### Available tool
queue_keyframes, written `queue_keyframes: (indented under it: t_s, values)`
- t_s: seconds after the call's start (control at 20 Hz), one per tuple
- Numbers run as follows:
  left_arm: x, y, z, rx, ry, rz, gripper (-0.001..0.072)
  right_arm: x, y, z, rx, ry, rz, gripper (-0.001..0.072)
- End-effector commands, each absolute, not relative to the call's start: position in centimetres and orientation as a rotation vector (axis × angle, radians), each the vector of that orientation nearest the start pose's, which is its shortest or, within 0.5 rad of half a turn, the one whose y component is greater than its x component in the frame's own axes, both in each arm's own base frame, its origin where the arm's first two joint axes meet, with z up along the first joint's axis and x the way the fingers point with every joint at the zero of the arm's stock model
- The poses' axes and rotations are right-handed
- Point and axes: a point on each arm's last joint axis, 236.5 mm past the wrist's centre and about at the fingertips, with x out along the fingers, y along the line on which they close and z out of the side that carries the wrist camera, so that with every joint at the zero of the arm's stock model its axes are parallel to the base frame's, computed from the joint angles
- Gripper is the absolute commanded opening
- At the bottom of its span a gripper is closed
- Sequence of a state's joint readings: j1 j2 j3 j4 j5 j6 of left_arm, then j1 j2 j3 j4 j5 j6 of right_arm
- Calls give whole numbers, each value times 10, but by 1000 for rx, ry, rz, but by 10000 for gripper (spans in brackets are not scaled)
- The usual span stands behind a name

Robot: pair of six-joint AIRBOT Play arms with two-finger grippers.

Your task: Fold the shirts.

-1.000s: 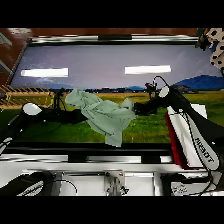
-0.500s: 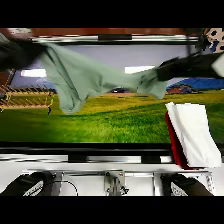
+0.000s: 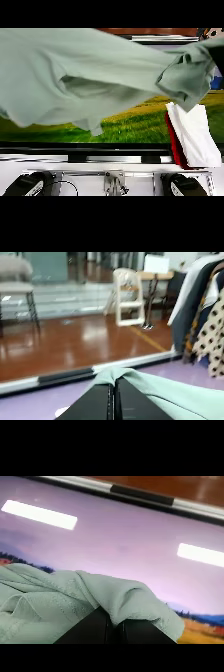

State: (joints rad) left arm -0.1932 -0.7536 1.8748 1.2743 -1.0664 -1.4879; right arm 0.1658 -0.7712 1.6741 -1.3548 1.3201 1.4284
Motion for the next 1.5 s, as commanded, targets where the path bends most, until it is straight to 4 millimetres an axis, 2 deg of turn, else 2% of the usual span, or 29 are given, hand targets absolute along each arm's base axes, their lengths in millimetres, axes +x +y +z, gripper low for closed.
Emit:
queue_keyframes:
  t_s: [0.0,0.15,0.25,0.4,0.55,0.7,0.8,0.85,0.9,0.95,1.0,1.05,1.1,1.2,1.25,1.35,1.4,1.45]
  values:
    - [240,-70,477,-5,132,-289,30,245,96,332,17,674,383,72]
    - [275,-70,460,10,193,-259,30,247,99,270,71,1005,357,72]
    - [309,-77,429,0,304,-255,30,262,103,234,68,1156,355,72]
    - [364,-84,345,29,564,-237,30,303,111,175,60,1266,359,72]
    - [412,-92,249,49,801,-225,31,363,121,107,95,1312,332,72]
    - [448,-100,161,52,1001,-212,31,421,134,46,162,1299,302,73]
    - [462,-103,112,-2,1113,-168,32,444,147,14,247,1302,292,72]
    - [466,-104,91,-30,1162,-144,45,451,156,0,290,1312,301,73]
    - [466,-105,73,-51,1210,-128,124,454,162,-10,325,1325,305,72]
    - [466,-107,59,-59,1247,-127,230,456,167,-19,352,1340,311,75]
    - [466,-108,51,-59,1271,-126,362,456,169,-24,365,1350,314,155]
    - [463,-107,46,-57,1289,-125,493,456,169,-26,363,1353,317,399]
    - [459,-105,45,-54,1309,-121,541,453,166,-23,337,1355,338,557]
    - [438,-98,48,-6,1381,-164,544,441,152,-11,241,1392,394,564]
    - [422,-95,50,11,1437,-207,544,431,137,-3,184,1422,407,564]
    - [392,-96,56,-58,1541,-300,544,409,94,10,84,1487,370,564]
    - [380,-101,60,-126,1565,-358,544,398,69,15,73,1527,327,564]
    - [369,-105,63,-208,1572,-397,544,387,53,20,98,1559,312,564]
